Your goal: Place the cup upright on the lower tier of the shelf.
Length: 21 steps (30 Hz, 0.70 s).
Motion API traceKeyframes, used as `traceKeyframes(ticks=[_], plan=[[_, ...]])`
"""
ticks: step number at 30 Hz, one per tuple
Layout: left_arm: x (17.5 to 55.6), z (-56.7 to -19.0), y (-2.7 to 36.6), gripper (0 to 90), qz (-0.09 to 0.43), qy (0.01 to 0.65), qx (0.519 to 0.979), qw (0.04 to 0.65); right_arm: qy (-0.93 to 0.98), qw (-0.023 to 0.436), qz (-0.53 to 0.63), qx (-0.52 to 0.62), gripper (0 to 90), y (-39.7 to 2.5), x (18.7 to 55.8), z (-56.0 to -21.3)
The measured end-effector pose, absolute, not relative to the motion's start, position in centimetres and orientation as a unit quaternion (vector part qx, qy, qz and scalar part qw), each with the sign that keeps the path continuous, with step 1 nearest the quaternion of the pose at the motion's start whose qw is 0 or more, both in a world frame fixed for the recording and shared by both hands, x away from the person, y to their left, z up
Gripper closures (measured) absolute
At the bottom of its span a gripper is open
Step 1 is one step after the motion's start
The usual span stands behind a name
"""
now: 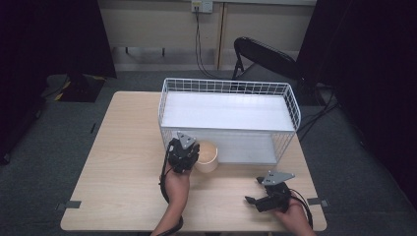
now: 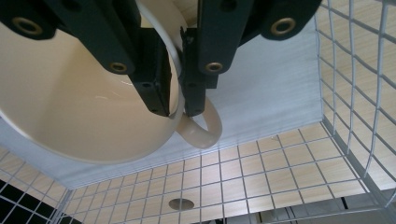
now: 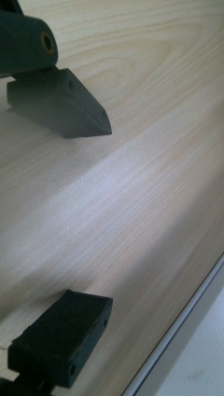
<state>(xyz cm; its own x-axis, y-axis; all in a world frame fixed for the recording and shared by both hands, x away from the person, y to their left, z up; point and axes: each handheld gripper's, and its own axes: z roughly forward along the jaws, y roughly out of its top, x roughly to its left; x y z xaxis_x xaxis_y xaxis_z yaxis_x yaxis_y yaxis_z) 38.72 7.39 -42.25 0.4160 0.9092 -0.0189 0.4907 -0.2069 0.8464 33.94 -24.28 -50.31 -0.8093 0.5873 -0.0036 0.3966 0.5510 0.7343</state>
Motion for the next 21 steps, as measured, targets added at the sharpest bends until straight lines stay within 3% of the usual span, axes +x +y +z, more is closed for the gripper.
traceKeyframes(ticks=[21], plan=[[39.09,-42.9,6.54,82.2,0.283,0.474,0.725,0.412,0.872,0.125,0.381,0.282,14.1,-24.29,33.94,-50.31]])
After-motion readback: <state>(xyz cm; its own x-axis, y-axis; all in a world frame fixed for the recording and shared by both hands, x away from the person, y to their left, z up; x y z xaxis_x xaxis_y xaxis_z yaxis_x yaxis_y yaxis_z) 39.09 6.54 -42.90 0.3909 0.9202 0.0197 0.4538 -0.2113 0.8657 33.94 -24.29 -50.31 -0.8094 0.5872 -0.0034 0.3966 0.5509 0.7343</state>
